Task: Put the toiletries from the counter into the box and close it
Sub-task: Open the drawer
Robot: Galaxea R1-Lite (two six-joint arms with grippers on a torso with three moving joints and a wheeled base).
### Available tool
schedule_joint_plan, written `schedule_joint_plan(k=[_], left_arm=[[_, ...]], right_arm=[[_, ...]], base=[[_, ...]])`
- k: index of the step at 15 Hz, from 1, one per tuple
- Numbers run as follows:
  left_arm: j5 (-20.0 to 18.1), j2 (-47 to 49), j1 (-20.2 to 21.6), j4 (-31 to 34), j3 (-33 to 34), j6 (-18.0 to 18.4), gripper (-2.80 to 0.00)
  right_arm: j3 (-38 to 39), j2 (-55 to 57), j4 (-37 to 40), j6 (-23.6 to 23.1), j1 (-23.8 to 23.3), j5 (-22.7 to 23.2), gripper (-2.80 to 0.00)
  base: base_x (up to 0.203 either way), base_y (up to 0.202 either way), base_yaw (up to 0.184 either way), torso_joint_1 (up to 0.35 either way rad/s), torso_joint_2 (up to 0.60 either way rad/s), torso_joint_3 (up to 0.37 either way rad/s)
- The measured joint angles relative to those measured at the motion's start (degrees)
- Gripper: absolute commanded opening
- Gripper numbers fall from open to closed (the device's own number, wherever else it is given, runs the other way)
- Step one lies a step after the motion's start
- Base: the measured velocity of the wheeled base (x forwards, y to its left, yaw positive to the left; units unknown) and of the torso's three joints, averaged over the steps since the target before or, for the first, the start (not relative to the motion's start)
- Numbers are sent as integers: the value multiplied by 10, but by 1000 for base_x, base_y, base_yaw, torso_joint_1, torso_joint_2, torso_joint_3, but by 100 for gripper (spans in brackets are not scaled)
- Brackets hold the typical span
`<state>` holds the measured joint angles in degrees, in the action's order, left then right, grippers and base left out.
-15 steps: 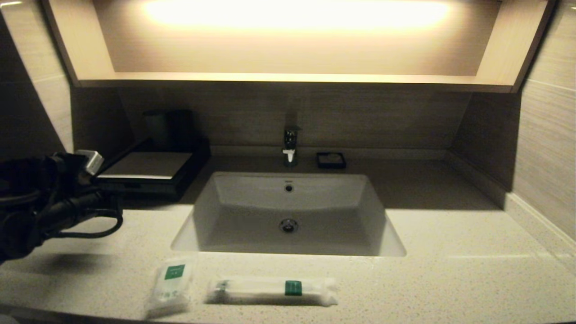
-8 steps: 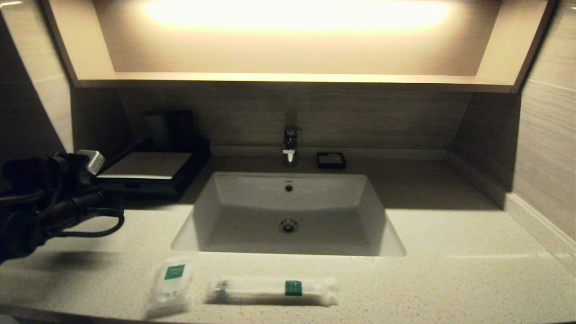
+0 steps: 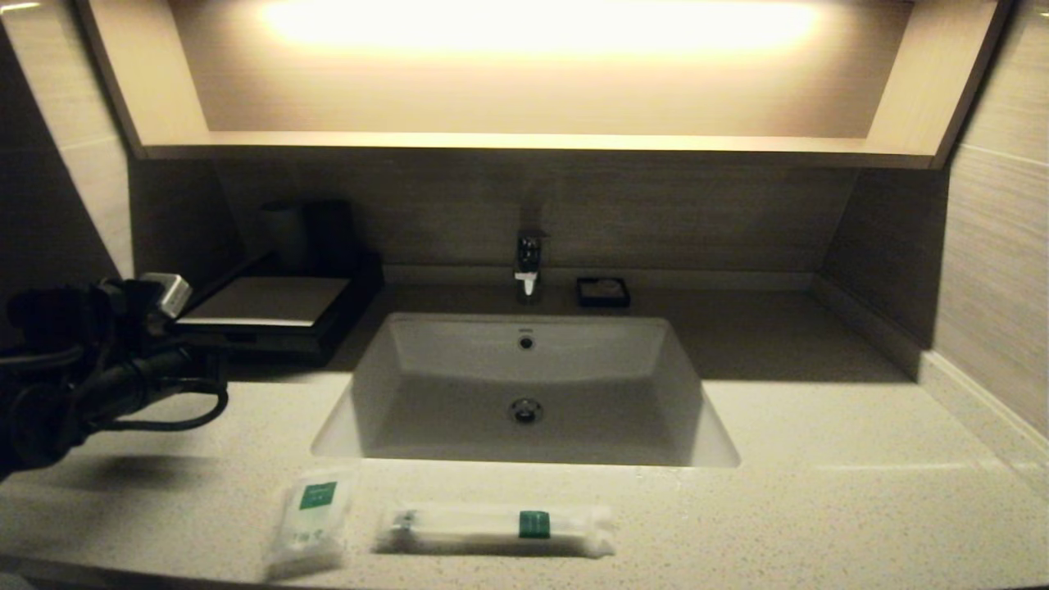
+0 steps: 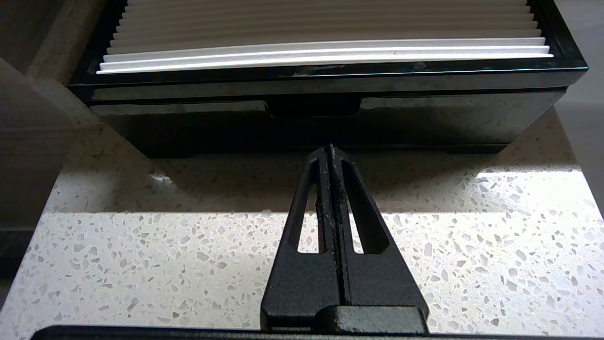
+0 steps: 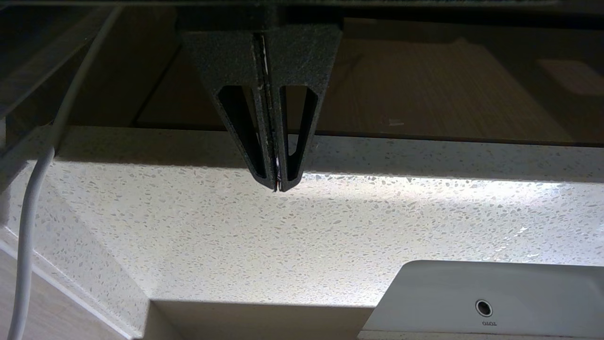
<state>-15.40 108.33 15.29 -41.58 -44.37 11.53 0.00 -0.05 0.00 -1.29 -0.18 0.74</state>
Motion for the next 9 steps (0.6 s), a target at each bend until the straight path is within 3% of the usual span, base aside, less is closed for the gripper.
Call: schedule_joint_plan(k=[9], left_arm=[[22, 22, -4, -30, -14, -2, -280]], right_arm=[[0, 0, 0, 0, 0, 0, -280]], base=[[0, 0, 0, 0, 0, 0]])
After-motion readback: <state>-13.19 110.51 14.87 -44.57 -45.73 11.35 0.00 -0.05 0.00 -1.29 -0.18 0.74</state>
